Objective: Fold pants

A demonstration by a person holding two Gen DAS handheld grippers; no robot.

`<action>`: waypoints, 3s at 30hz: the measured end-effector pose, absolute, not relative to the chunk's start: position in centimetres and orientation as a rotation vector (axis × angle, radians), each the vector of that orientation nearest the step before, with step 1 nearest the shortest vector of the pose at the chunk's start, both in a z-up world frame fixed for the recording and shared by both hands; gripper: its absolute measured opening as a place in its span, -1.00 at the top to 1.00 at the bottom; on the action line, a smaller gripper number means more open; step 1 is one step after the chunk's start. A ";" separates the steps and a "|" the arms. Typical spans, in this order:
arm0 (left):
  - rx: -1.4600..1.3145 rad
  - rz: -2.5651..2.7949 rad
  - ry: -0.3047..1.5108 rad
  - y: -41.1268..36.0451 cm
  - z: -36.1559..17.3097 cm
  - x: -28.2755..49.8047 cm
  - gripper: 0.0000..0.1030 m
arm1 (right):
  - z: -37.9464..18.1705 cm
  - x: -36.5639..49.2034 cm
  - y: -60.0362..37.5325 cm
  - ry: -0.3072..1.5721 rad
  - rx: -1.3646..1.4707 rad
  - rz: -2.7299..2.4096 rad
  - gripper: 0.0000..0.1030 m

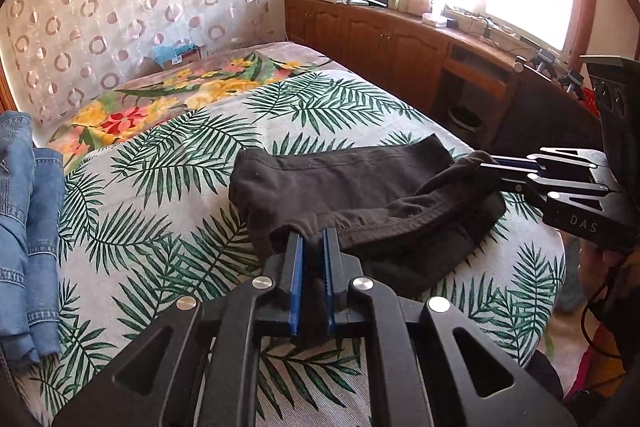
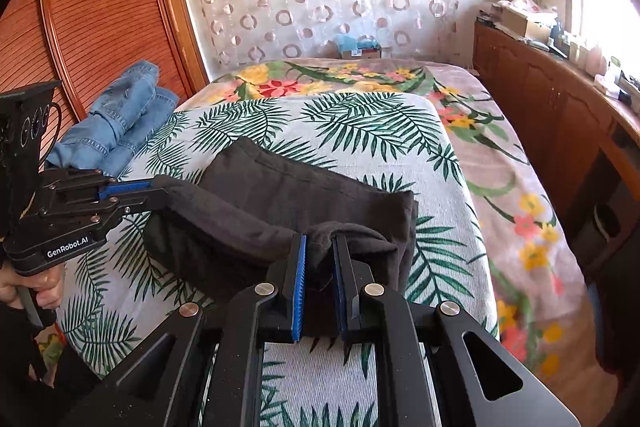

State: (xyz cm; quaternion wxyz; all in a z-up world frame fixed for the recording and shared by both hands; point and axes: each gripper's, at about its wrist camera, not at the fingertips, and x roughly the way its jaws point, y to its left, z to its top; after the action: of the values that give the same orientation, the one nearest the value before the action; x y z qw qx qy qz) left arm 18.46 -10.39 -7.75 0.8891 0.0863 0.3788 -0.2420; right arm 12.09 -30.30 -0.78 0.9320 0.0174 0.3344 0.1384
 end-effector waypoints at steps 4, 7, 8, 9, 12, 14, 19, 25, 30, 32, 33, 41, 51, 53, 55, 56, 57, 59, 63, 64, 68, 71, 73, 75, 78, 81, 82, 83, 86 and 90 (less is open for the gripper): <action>0.155 -0.498 0.798 -10.0 -7.7 18.8 0.74 | -0.3 11.9 -30.5 0.669 0.056 0.285 0.71; 0.169 -0.474 0.785 -9.6 -7.5 18.5 0.51 | -0.1 11.0 -30.9 0.646 0.045 0.260 0.57; 0.173 -0.465 0.776 -9.4 -7.5 18.3 0.36 | 0.2 10.6 -31.2 0.632 0.047 0.255 0.45; 0.169 -0.461 0.772 -9.1 -7.4 18.2 0.15 | 0.2 10.2 -31.5 0.625 0.050 0.252 0.26; 0.143 -0.469 0.765 -8.0 -7.4 17.8 -0.11 | 0.2 8.7 -32.4 0.603 0.056 0.243 0.14; 0.140 -0.469 0.770 -7.4 -7.7 17.2 -0.24 | -0.3 7.9 -32.8 0.610 0.047 0.222 0.14; 0.168 -0.473 0.810 -7.1 -9.2 16.2 -0.24 | -2.8 7.1 -33.2 0.689 0.034 0.218 0.14; 0.174 -0.506 0.886 -7.9 -11.3 17.4 -0.23 | -4.5 8.4 -32.9 0.744 0.056 0.255 0.14; 0.194 -0.525 0.917 -9.1 -12.1 18.3 0.00 | -4.4 10.0 -32.9 0.765 0.071 0.265 0.14; 0.196 -0.538 0.922 -9.3 -12.2 18.4 0.16 | -4.6 10.4 -32.7 0.765 0.070 0.269 0.23; 0.193 -0.548 0.924 -9.4 -12.2 18.4 0.32 | -4.6 10.5 -32.7 0.769 0.073 0.277 0.32; 0.192 -0.563 0.896 -9.3 -11.2 17.0 0.78 | -4.8 9.6 -32.9 0.749 0.073 0.308 0.84; 0.145 -0.569 0.859 -6.6 -9.7 12.5 0.79 | -4.3 6.3 -32.5 0.758 0.089 0.371 0.87; 0.136 -0.563 0.858 -6.0 -9.6 11.6 0.79 | -4.0 5.5 -32.3 0.755 0.091 0.384 0.87; 0.136 -0.562 0.857 -5.7 -9.6 10.7 0.79 | -3.8 4.9 -32.2 0.755 0.086 0.392 0.87; 0.138 -0.559 0.857 -5.5 -9.6 10.3 0.79 | -3.7 4.5 -32.1 0.755 0.081 0.393 0.87; 0.139 -0.557 0.857 -5.4 -9.7 9.9 0.79 | -3.7 4.1 -31.9 0.755 0.074 0.396 0.87; 0.140 -0.555 0.863 -5.1 -9.9 9.2 0.79 | -3.7 3.6 -31.7 0.761 0.066 0.401 0.87; 0.150 -0.547 0.876 -4.9 -10.5 8.5 0.79 | -3.8 3.0 -31.5 0.769 0.044 0.399 0.87; 0.150 -0.546 0.880 -4.9 -10.7 8.6 0.79 | -3.8 3.1 -31.6 0.773 0.045 0.395 0.87; 0.144 -0.543 0.881 -5.0 -10.7 8.6 0.78 | -4.0 3.5 -31.8 0.784 0.062 0.391 0.87; 0.141 -0.541 0.878 -4.9 -10.4 8.5 0.73 | -3.5 3.3 -31.7 0.767 0.055 0.374 0.87; 0.145 -0.529 0.875 -4.9 -10.1 8.4 0.69 | -3.0 2.9 -31.9 0.748 0.054 0.362 0.86; 0.156 -0.510 0.861 -4.8 -9.8 8.2 0.50 | -2.5 2.5 -32.0 0.728 0.059 0.365 0.82; 0.159 -0.486 0.836 -4.4 -9.2 8.1 0.20 | -2.0 2.1 -31.7 0.703 0.045 0.374 0.60; 0.156 -0.479 0.830 -4.0 -9.0 8.4 0.08 | -2.1 1.7 -30.8 0.694 0.032 0.399 0.38; 0.162 -0.475 0.833 -4.0 -9.1 8.6 0.08 | -2.2 1.7 -30.4 0.696 0.021 0.403 0.34; 0.167 -0.471 0.836 -4.0 -9.3 8.8 0.08 | -2.4 1.7 -30.0 0.698 0.009 0.404 0.26; 0.184 -0.464 0.850 -4.2 -9.7 9.7 0.07 | -3.0 2.1 -29.2 0.715 -0.030 0.408 0.18; 0.185 -0.465 0.864 -4.5 -10.3 10.6 0.07 | -3.4 2.7 -28.3 0.732 -0.064 0.410 0.17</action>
State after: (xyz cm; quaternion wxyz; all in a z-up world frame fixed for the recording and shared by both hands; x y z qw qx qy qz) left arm 10.56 -4.47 -10.26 0.8779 0.0889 0.4142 -0.2232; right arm 2.68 -28.27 -3.43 0.9127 -0.0312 0.3554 0.1992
